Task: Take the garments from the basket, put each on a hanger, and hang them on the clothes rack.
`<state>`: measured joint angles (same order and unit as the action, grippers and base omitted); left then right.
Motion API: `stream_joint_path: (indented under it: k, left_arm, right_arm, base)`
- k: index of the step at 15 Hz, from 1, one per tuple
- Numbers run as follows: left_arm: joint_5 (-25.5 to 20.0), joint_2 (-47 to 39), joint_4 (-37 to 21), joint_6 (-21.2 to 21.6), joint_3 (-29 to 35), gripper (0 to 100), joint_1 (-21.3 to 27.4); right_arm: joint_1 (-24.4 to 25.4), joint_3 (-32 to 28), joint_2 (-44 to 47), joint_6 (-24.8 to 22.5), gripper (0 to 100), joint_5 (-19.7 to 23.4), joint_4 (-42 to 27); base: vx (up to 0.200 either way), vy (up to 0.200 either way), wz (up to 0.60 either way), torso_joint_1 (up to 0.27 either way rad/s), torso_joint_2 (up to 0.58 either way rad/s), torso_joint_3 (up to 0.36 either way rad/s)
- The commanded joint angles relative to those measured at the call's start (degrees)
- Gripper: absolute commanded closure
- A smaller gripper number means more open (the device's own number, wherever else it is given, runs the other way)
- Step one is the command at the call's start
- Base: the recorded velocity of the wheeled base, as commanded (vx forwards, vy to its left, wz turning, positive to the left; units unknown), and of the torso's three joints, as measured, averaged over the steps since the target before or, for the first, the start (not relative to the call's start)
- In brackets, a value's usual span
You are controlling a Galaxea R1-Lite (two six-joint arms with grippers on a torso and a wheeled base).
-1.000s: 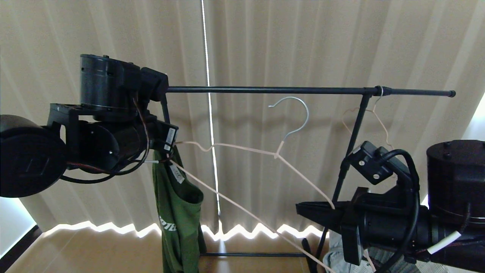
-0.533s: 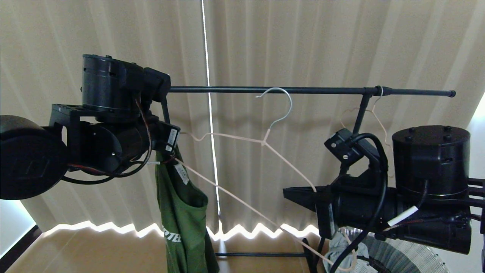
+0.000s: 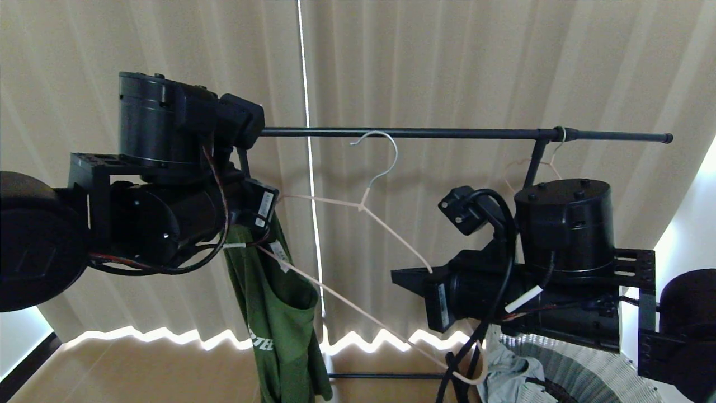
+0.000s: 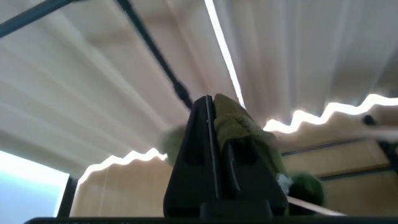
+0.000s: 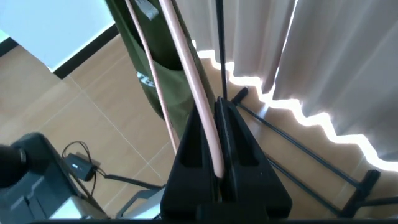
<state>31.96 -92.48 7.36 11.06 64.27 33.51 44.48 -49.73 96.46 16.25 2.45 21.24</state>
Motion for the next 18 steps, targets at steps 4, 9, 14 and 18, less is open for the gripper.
stream_joint_path:
  k: [4, 9, 14, 18]
  left_arm:
    - [0.03, 2.57, 0.02, -0.07, -0.02, 100, 4.02]
    - [-0.59, 4.06, 0.02, 0.02, -1.16, 100, 6.39]
    - [-9.64, 5.47, 0.46, 0.19, -5.47, 100, 8.50]
    - [-19.31, 6.78, 0.55, 0.28, -8.11, 100, 8.24]
  right_arm:
    - [0.60, -8.55, 10.06, 1.86, 100, -2.19, 0.03]
    - [0.69, -11.36, 12.61, 2.73, 100, -2.45, -0.14]
    - [0.60, -11.62, 11.20, 2.65, 100, -3.68, -0.05]
    - [0.60, -11.71, 9.53, 2.65, 100, -4.56, -0.05]
  base:
    - [0.000, 0.000, 0.00, 0.000, 0.00, 0.000]
    - [0.000, 0.000, 0.00, 0.000, 0.00, 0.000]
    - [0.000, 0.000, 0.00, 0.000, 0.00, 0.000]
    - [0.000, 0.000, 0.00, 0.000, 0.00, 0.000]
